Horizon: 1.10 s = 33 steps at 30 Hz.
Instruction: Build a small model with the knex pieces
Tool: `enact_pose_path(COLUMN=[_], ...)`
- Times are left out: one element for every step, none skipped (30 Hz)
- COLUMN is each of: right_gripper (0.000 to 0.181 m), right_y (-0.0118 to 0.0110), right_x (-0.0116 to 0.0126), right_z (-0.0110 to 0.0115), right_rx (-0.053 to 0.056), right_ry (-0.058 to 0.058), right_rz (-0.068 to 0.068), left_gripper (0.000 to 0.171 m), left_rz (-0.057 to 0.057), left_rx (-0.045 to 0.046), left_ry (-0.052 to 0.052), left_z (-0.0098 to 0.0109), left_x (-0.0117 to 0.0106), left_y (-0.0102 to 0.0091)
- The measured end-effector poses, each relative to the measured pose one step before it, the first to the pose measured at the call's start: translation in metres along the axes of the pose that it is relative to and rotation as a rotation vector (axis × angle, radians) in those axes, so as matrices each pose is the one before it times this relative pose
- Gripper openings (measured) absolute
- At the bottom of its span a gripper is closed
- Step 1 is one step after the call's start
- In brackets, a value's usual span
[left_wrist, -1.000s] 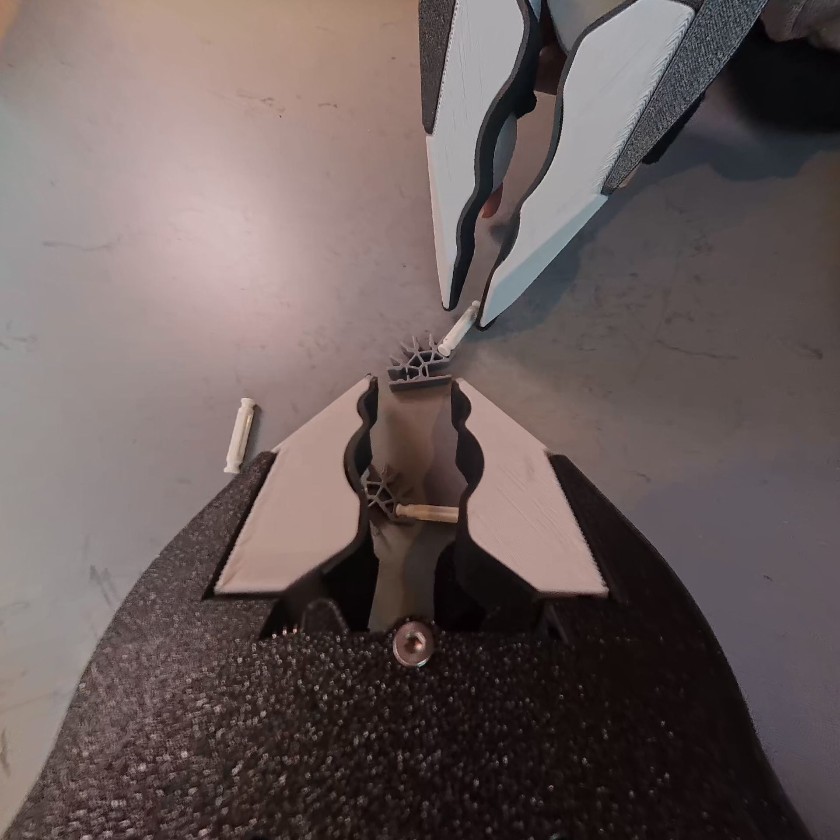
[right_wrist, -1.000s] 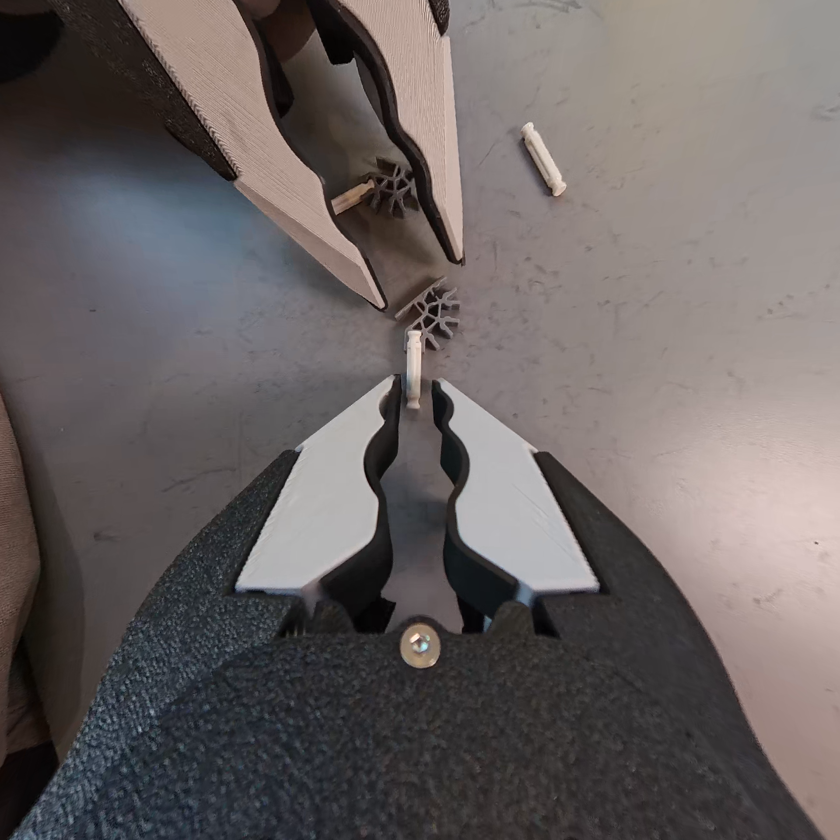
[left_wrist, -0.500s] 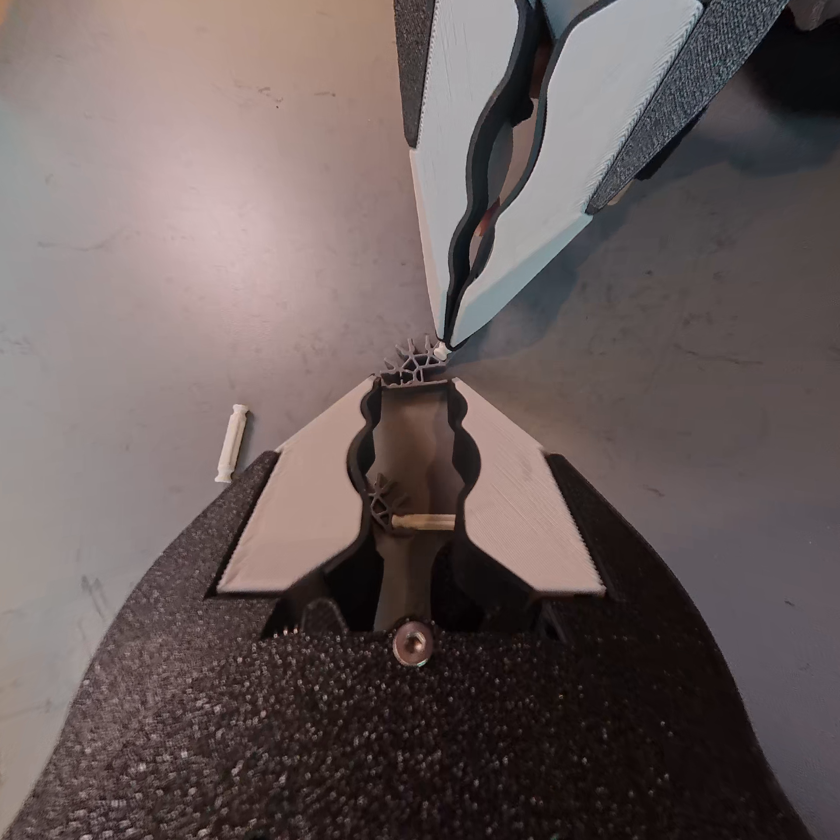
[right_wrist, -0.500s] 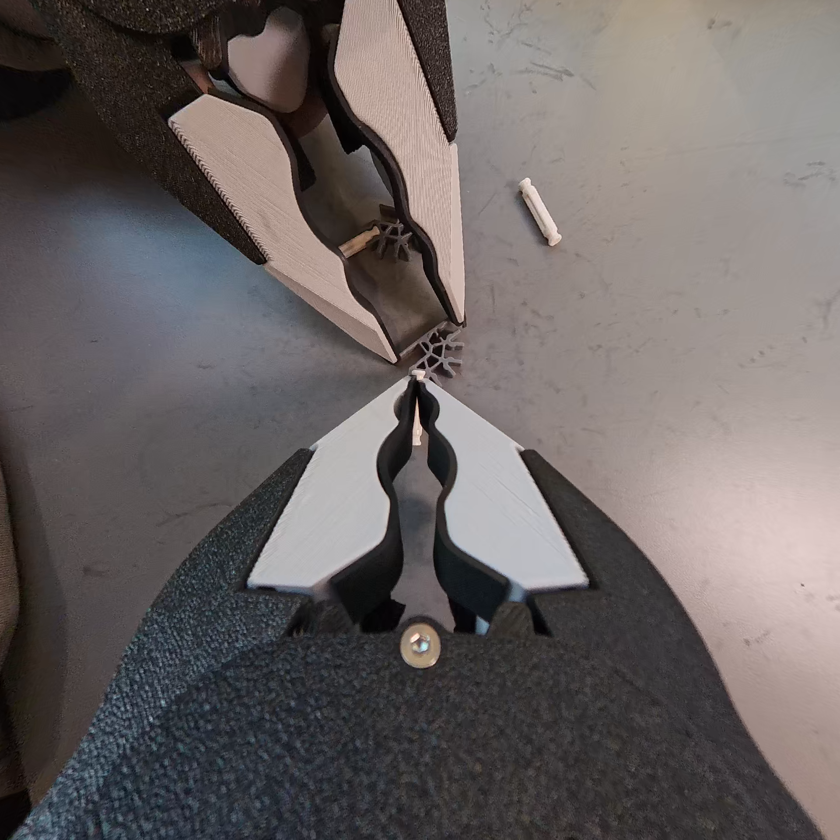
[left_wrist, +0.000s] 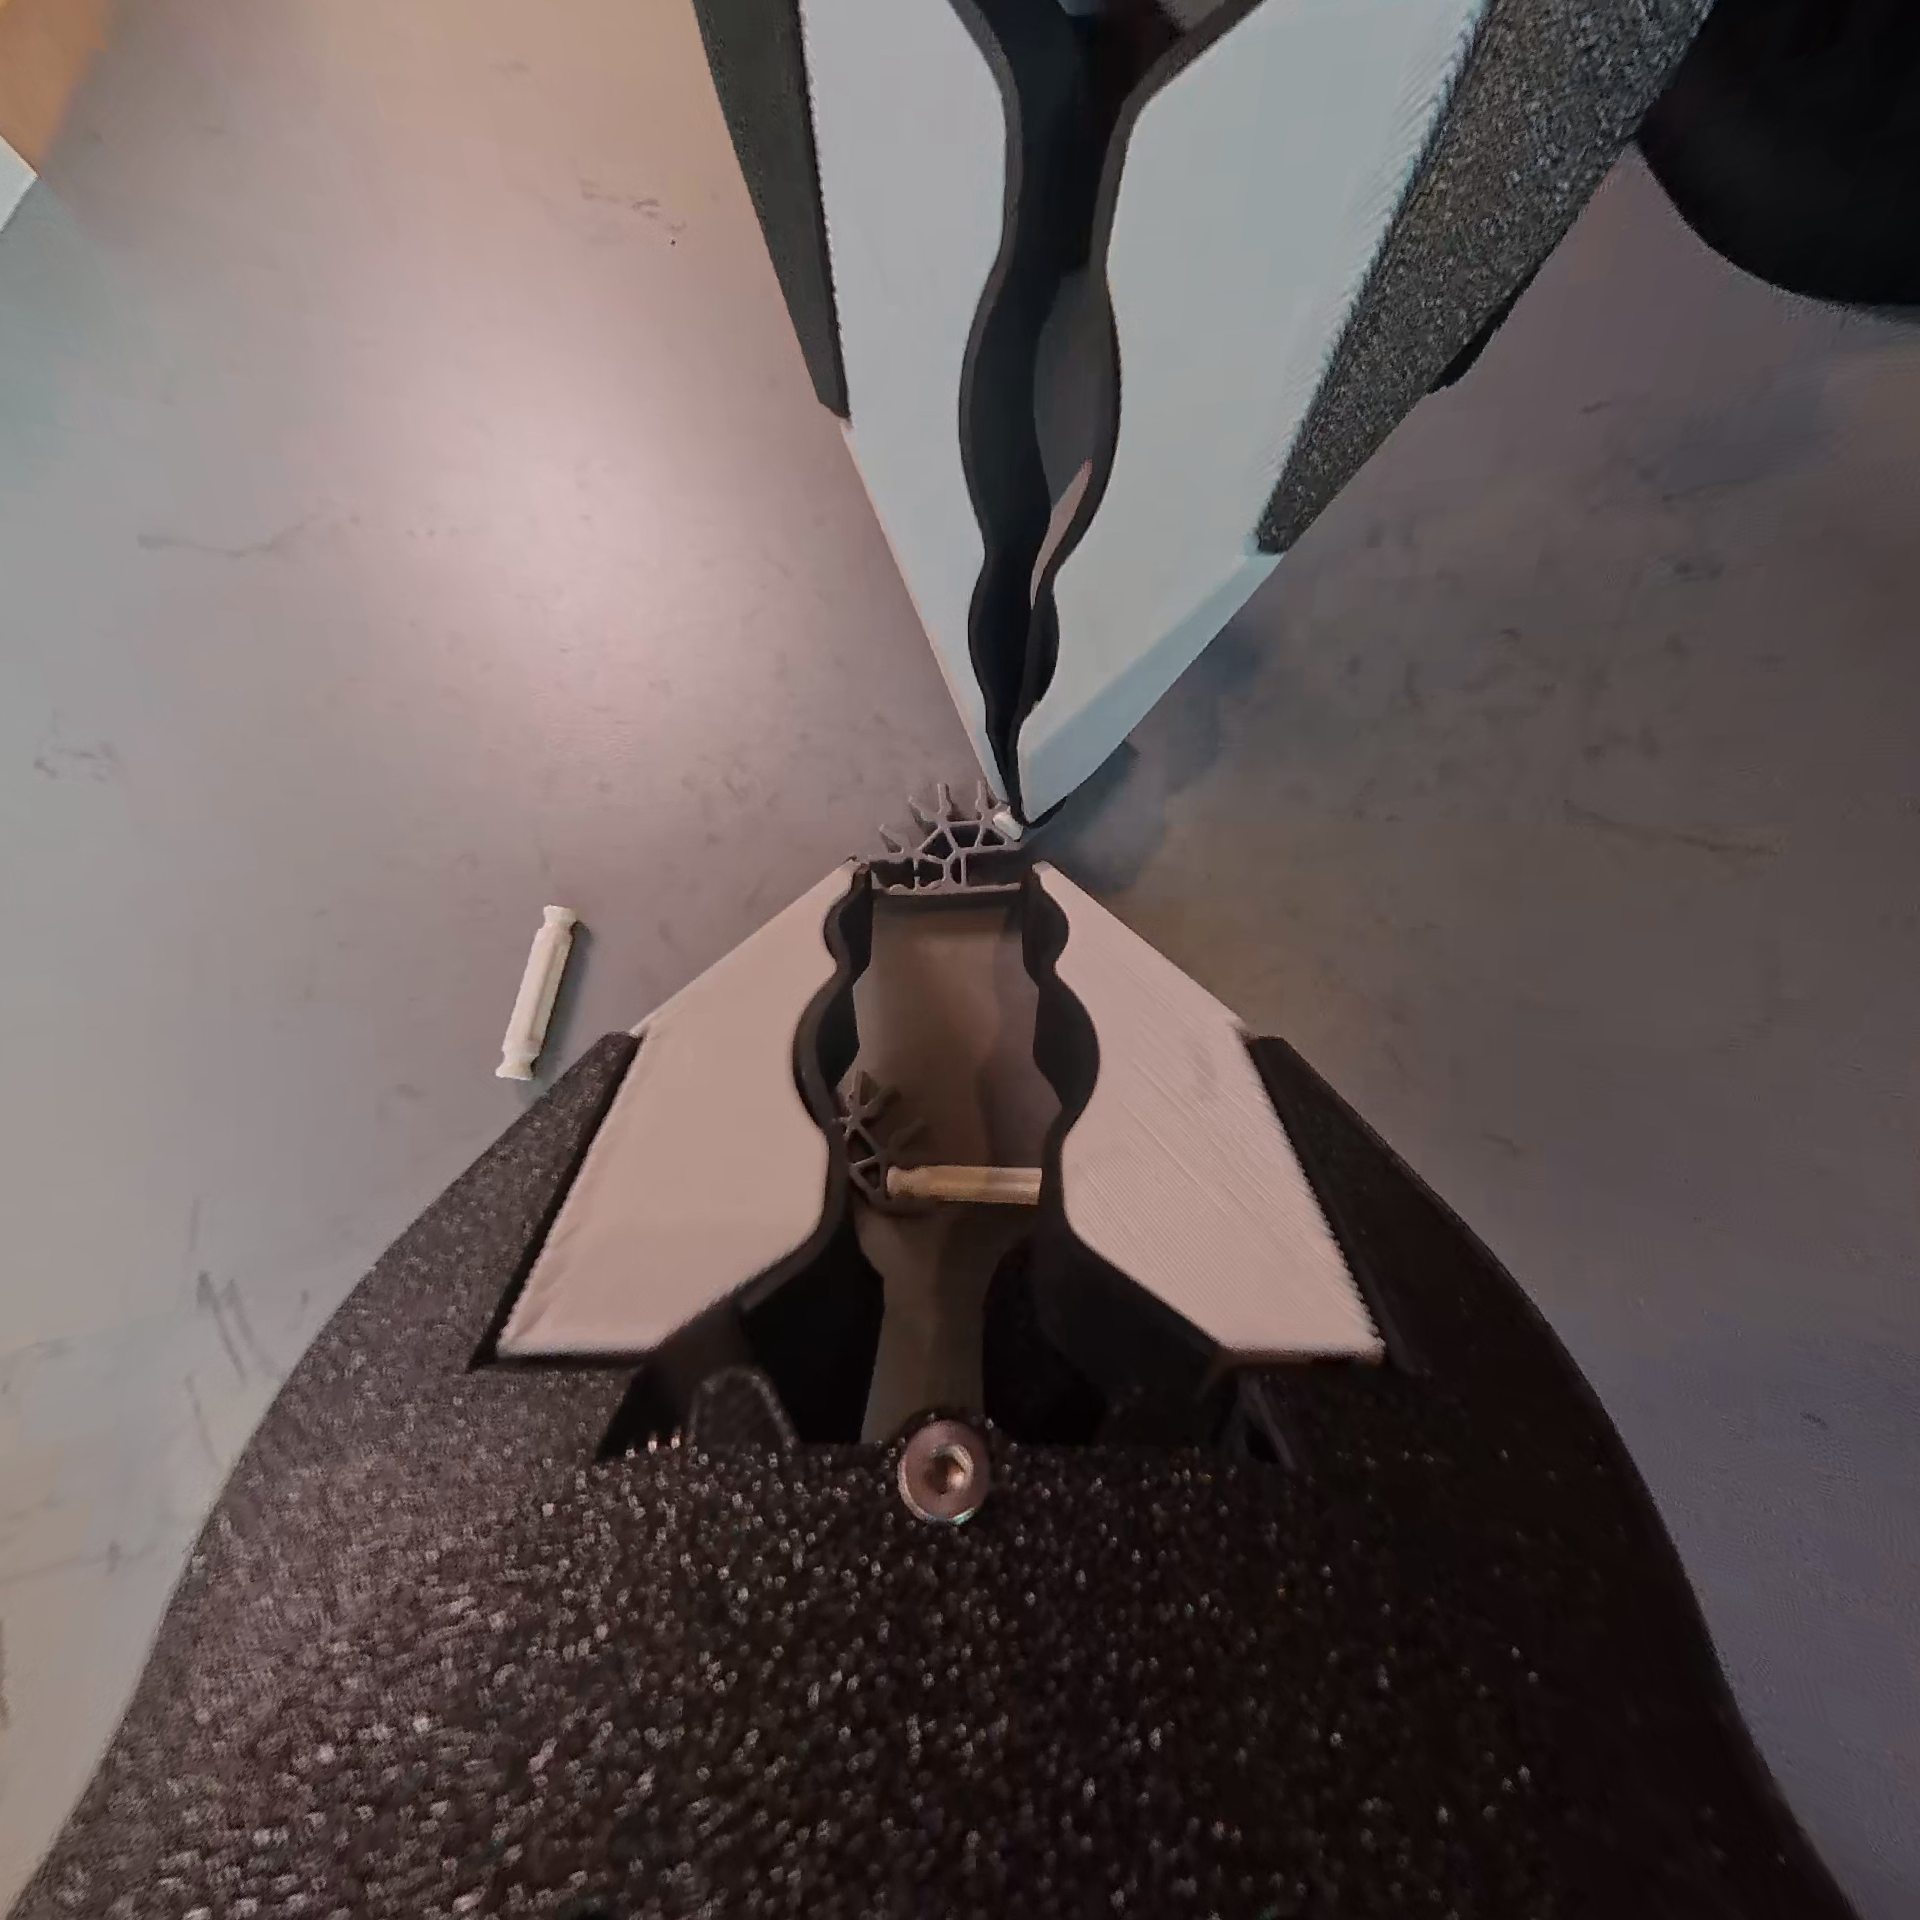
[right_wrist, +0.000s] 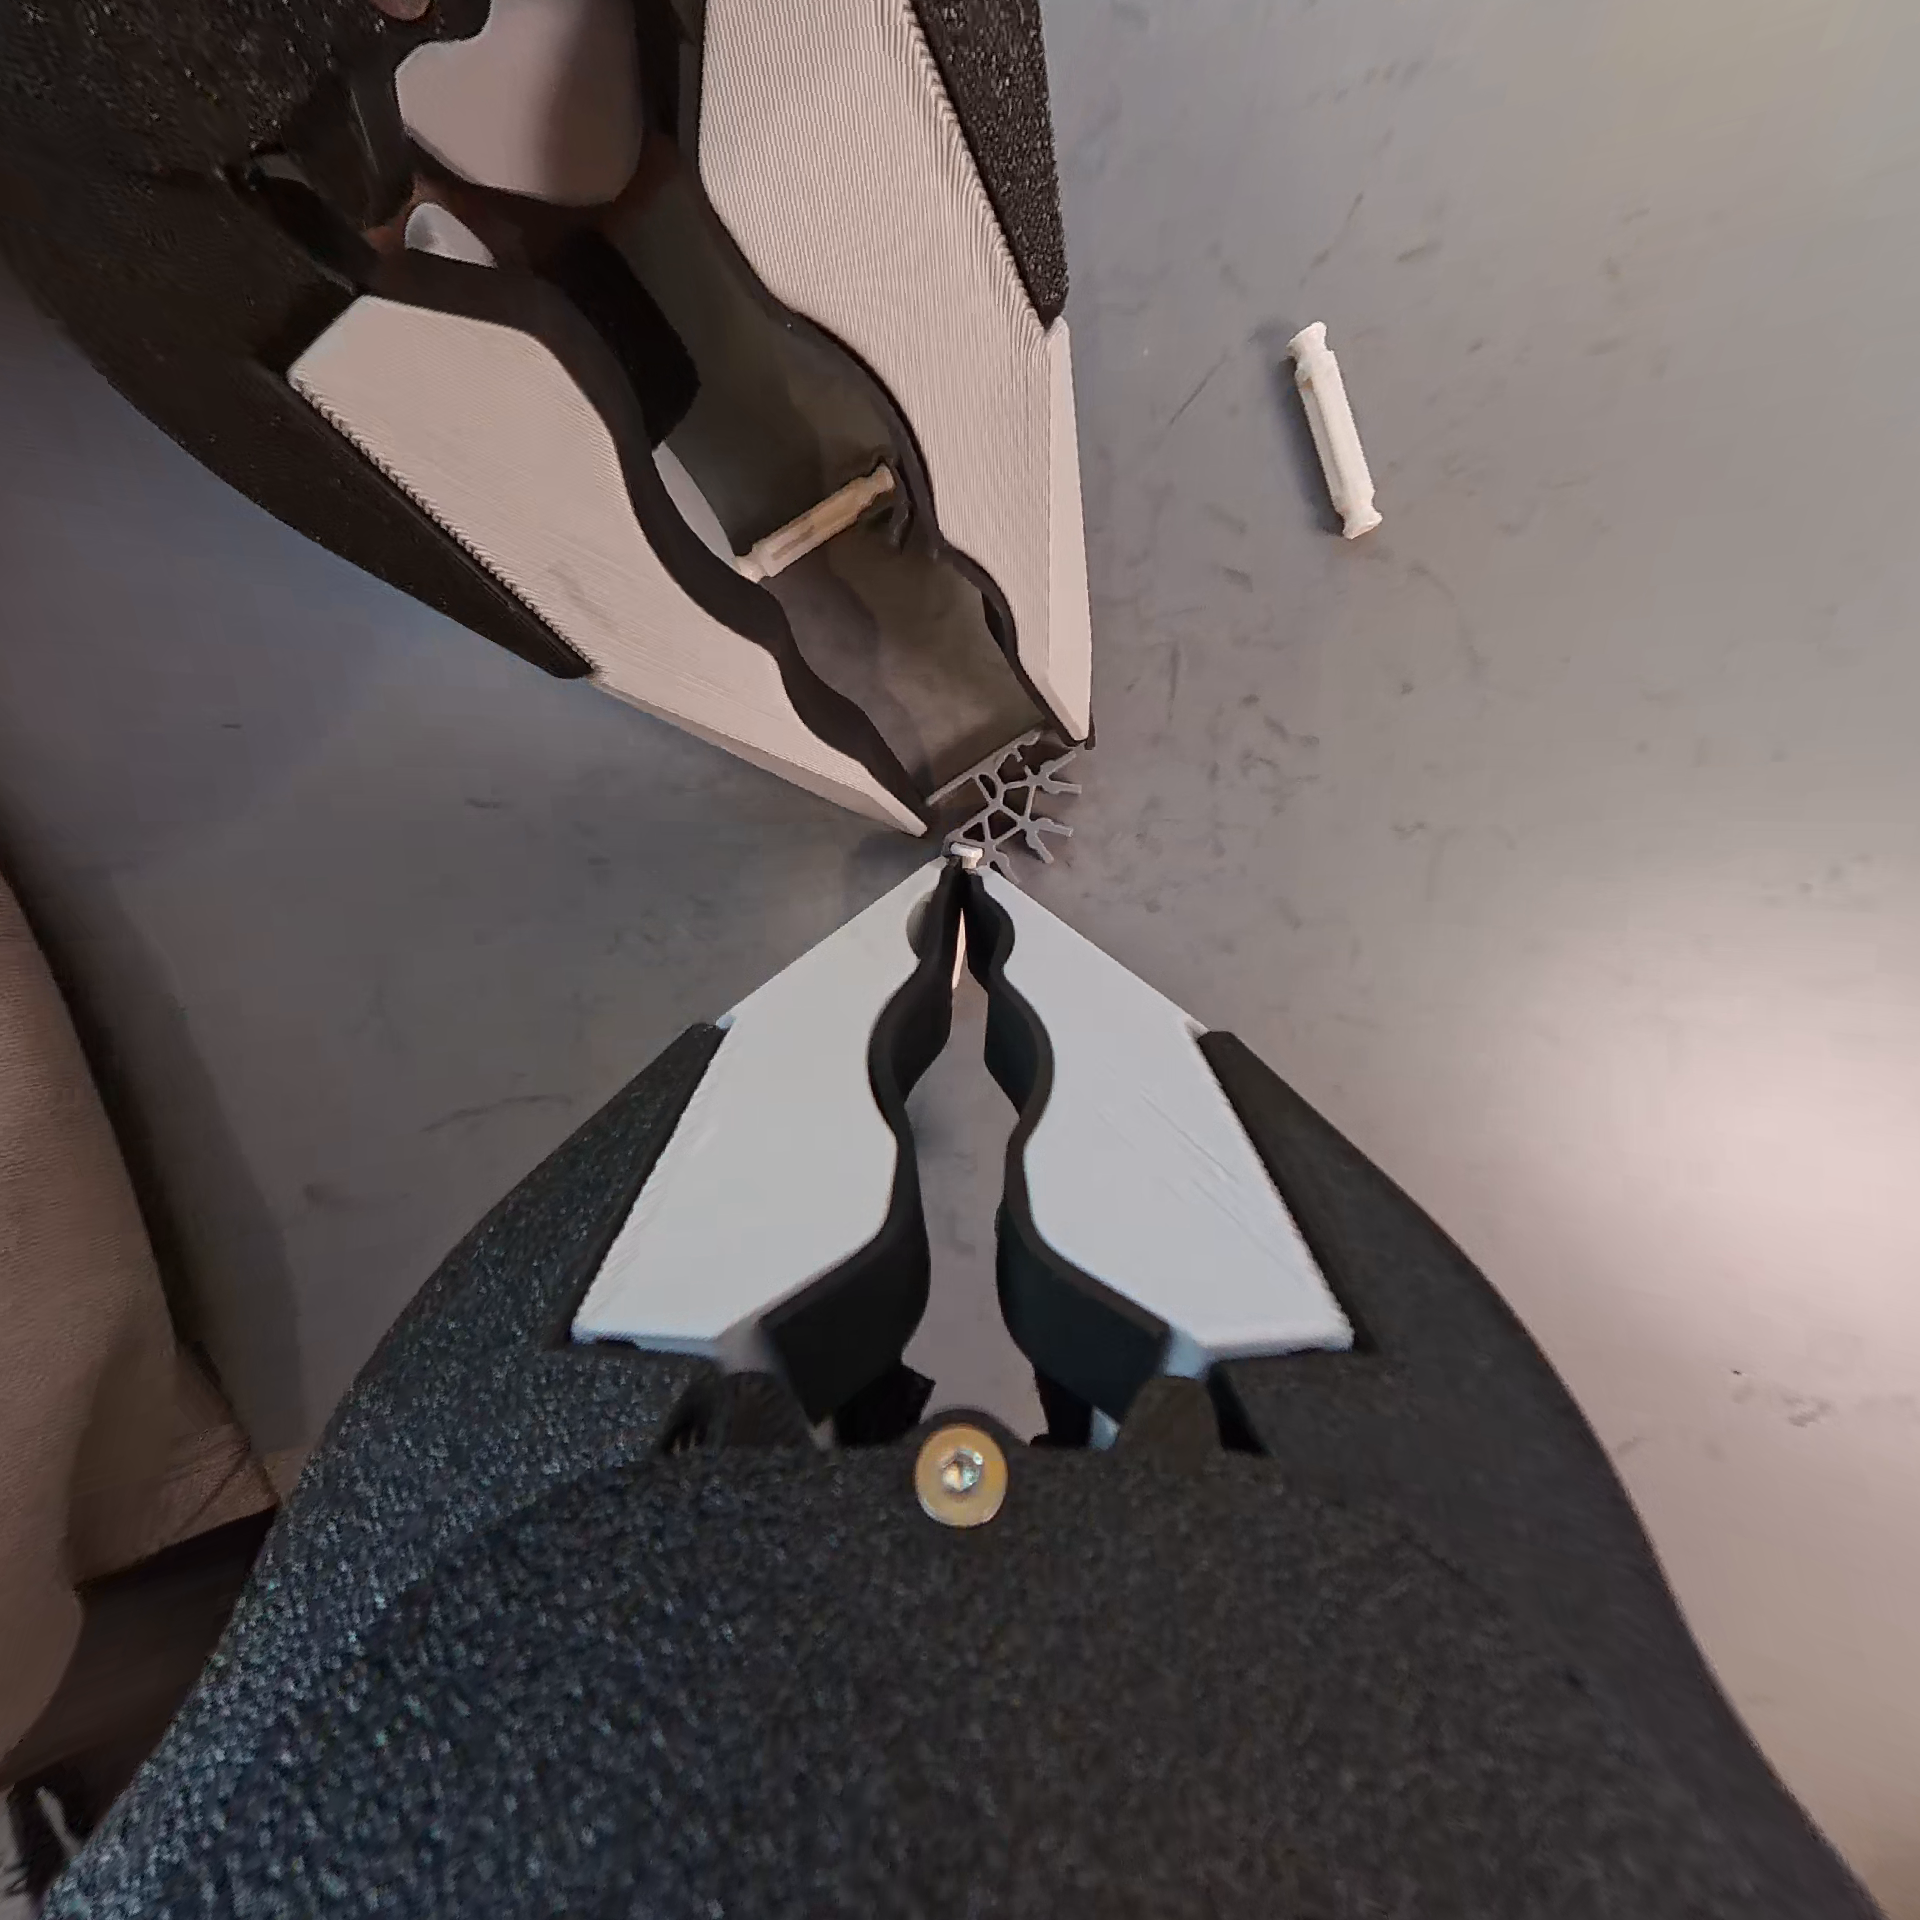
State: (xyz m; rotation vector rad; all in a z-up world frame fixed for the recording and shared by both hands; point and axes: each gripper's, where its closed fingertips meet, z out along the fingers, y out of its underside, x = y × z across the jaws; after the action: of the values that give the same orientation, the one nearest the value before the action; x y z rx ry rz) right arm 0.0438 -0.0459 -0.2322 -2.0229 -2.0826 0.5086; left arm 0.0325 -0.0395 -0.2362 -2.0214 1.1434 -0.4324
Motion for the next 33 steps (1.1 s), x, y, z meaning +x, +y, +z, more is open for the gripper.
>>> enact_pose_path(right_gripper=[0.000, 0.000, 0.000, 0.000, 0.000, 0.000, 0.000, 0.000, 0.000, 0.000, 0.000, 0.000, 0.000, 0.000, 0.000, 0.000, 0.000, 0.000, 0.000, 0.000, 0.000, 0.000, 0.000, 0.000, 0.000, 0.000, 0.000, 0.000, 0.000, 0.000, 0.000, 0.000, 0.000], right_y=[-0.00061, -0.00070, -0.00054, 0.00005, 0.00010, 0.00006, 0.00002, 0.00015, 0.00014, 0.00001, -0.00003, -0.00003, -0.00003, 0.00001, -0.00010, -0.00002, -0.00008, 0.00001, -0.00006, -0.00018, -0.00018, -0.00015, 0.00056, -0.00118, -0.00037, -0.00001, -0.00011, -0.00007, 0.00003, 0.00014, 0.00006, -0.00005, -0.00022], right_x=[-0.00072, -0.00092, -0.00067, -0.00006, -0.00005, -0.00001, -0.00010, -0.00009, -0.00004, -0.00002, -0.00003, -0.00001, -0.00008, -0.00002, 0.00005, -0.00004, 0.00001, 0.00003, 0.00011, 0.00002, 0.00021, 0.00010, 0.00093, 0.00007, -0.00004, -0.00012, -0.00017, -0.00004, -0.00002, 0.00001, 0.00014, 0.00034, 0.00017], right_z=[0.00045, 0.00063, 0.00033, 0.00008, 0.00005, 0.00004, 0.00008, 0.00004, -0.00001, 0.00002, 0.00010, 0.00003, 0.00015, 0.00006, 0.00004, 0.00013, 0.00001, 0.00001, 0.00011, 0.00005, 0.00005, 0.00011, 0.00118, 0.00004, 0.00005, 0.00015, 0.00002, -0.00005, -0.00003, -0.00011, -0.00017, -0.00019, -0.00027], right_rx=[-0.0102, -0.0099, -0.0124, -0.0172, -0.0171, -0.0134, -0.0092, -0.0078, -0.0087, -0.0111, -0.0127, -0.0123, -0.0108, -0.0093, -0.0094, -0.0092, -0.0104, -0.0117, -0.0118, -0.0117, -0.0105, -0.0107, -0.0162, -0.0093, -0.0096, -0.0009, 0.0083, 0.0120, 0.0101, 0.0083, 0.0088, 0.0123, 0.0176], right_ry=[-0.0138, -0.0150, -0.0114, -0.0067, -0.0055, -0.0092, -0.0128, -0.0096, -0.0045, -0.0022, -0.0013, -0.0006, -0.0035, -0.0056, -0.0059, -0.0064, -0.0069, -0.0056, -0.0047, -0.0028, -0.0049, -0.0047, 0.0083, 0.0099, 0.0185, 0.0171, 0.0057, 0.0015, 0.0074, 0.0160, 0.0208, 0.0194, 0.0113], right_rz=[0.0065, 0.0087, 0.0050, 0.0058, 0.0039, 0.0098, 0.0149, 0.0123, 0.0071, 0.0059, 0.0052, 0.0032, 0.0058, 0.0076, 0.0074, 0.0067, 0.0075, 0.0041, 0.0036, 0.0011, 0.0017, 0.0039, -0.0045, -0.0049, -0.0188, -0.0148, 0.0037, 0.0106, 0.0053, -0.0041, -0.0182, -0.0241, -0.0215], left_gripper=[0.028, 0.028, 0.028, 0.028, 0.028, 0.028, 0.028, 0.028, 0.028, 0.028, 0.028, 0.028, 0.028, 0.028, 0.029, 0.029, 0.029, 0.029, 0.029, 0.029, 0.028, 0.028, 0.028, 0.028, 0.028, 0.028, 0.028, 0.028, 0.028, 0.028, 0.028, 0.028, 0.028], left_rz=[-0.0019, -0.0024, 0.0006, 0.0014, 0.0010, 0.0026, 0.0041, 0.0015, 0.0006, 0.0017, 0.0012, -0.0002, -0.0025, -0.0026, -0.0025, -0.0047, -0.0050, -0.0048, -0.0087, -0.0109, -0.0107, -0.0084, 0.0010, 0.0092, 0.0078, 0.0047, 0.0038, 0.0022, 0.0005, 0.0013, 0.0010, 0.0010, 0.0021], left_rx=[0.00034, -0.00049, -0.00160, -0.00145, -0.00102, -0.00058, -0.00090, -0.00169, -0.00210, -0.00196, -0.00191, -0.00133, -0.00027, 0.00051, 0.00036, -0.00017, 0.00004, 0.00089, 0.00139, 0.00236, 0.00433, 0.00408, -0.00022, -0.00404, -0.00348, -0.00237, -0.00142, -0.00032, 0.00168, 0.00354, 0.00344, 0.00262, 0.00194], left_ry=[-0.0031, -0.0031, -0.0026, -0.0031, -0.0030, -0.0033, -0.0030, -0.0017, -0.0009, -0.0010, -0.0007, 0.0002, 0.0014, 0.0019, 0.0022, 0.0031, 0.0046, 0.0069, 0.0102, 0.0125, 0.0106, 0.0045, -0.0015, -0.0055, -0.0061, -0.0051, -0.0043, -0.0030, -0.0019, -0.0013, -0.0011, -0.0015, -0.0022], left_z=[0.00002, 0.00007, -0.00007, -0.00004, -0.00007, -0.00007, -0.00014, -0.00021, -0.00012, -0.00018, -0.00011, -0.00021, -0.00010, -0.00021, -0.00027, -0.00035, -0.00041, -0.00064, -0.00090, -0.00109, -0.00079, -0.00028, 0.00011, 0.00001, -0.00002, -0.00019, -0.00025, -0.00012, 0.00005, 0.00004, -0.00011, -0.00005, -0.00008], left_x=[-0.00031, -0.00028, 0.00001, 0.00003, -0.00003, 0.00003, 0.00005, 0.00000, 0.00011, 0.00000, 0.00009, 0.00011, 0.00004, 0.00009, 0.00020, 0.00012, 0.00011, 0.00027, 0.00043, 0.00032, 0.00047, 0.00012, 0.00014, 0.00000, -0.00005, 0.00008, 0.00011, -0.00005, -0.00004, 0.00004, -0.00011, -0.00010, -0.00009], left_y=[-0.00005, -0.00002, 0.00014, 0.00010, 0.00023, 0.00017, 0.00024, 0.00014, 0.00024, 0.00014, 0.00021, 0.00014, 0.00015, 0.00019, 0.00024, 0.00027, 0.00045, 0.00059, 0.00069, 0.00078, 0.00056, 0.00022, 0.00005, 0.00014, 0.00010, 0.00016, 0.00027, 0.00010, -0.00006, -0.00006, -0.00005, 0.00009, 0.00002])
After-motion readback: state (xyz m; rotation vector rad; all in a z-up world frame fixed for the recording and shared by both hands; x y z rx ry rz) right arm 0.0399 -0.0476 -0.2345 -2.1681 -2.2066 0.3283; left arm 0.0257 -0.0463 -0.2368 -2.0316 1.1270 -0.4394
